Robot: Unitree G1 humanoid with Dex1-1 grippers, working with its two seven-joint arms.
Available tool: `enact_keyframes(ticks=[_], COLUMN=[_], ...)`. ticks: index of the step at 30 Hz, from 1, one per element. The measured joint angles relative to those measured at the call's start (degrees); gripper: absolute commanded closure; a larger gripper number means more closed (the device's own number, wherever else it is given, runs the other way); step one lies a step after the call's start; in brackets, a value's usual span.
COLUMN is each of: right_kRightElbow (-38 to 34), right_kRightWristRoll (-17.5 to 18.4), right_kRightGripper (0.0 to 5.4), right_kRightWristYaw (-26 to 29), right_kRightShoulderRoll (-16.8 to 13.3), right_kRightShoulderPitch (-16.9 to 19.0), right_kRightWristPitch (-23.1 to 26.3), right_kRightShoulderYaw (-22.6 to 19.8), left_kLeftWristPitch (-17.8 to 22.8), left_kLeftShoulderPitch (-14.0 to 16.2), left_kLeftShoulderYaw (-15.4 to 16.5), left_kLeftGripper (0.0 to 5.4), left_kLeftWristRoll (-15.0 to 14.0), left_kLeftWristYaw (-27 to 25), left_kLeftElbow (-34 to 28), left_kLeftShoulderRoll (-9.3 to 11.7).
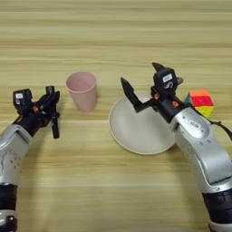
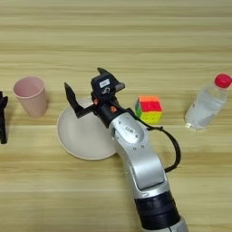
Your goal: Move the objects on the table
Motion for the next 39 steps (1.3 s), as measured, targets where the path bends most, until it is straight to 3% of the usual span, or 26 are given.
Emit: enact_keyframes(ticks=[4, 8, 13, 22, 29, 39], right_kRightElbow=[0.15, 0.18, 0.18, 0.18, 0.15, 0.14], right_kRightWristRoll=[0.0, -0.01, -0.01, -0.04, -0.04, -0.04], right_kRightGripper=[0.0, 0.0, 0.0, 0.0, 0.0, 0.0], right_kRightWristYaw=[0.0, 0.0, -0.05, -1.0, -1.03, -1.02], right_kRightShoulderRoll=[0.01, -0.01, -0.01, 0.0, -0.01, -0.02], right_kRightShoulderPitch=[-0.13, -0.15, -0.15, -0.14, -0.1, -0.03], right_kRightWristPitch=[0.0, -0.01, -0.01, -0.02, -0.03, -0.02], right_kRightShoulderYaw=[-0.01, -0.03, -0.06, 0.04, 0.24, 0.24], left_kLeftWristPitch=[-4.1, -7.48, -10.18, -11.04, -9.63, -9.58], left_kLeftShoulderPitch=[-1.33, -3.5, -5.74, -6.28, -5.06, -5.14], left_kLeftShoulderYaw=[-1.83, -2.77, -3.11, -3.35, -4.52, -4.31], left_kLeftGripper=[4.43, 4.43, 4.43, 4.43, 3.62, 2.49], left_kLeftWristRoll=[4.83, 7.4, 7.84, 7.88, 10.0, 10.05], left_kLeftWristYaw=[1.21, 2.0, 2.16, 1.51, 2.86, 3.93], left_kLeftElbow=[4.72, 7.76, 11.39, 12.42, 13.12, 13.21], left_kLeftShoulderRoll=[-0.48, -1.23, -2.07, -2.15, -2.48, -2.39])
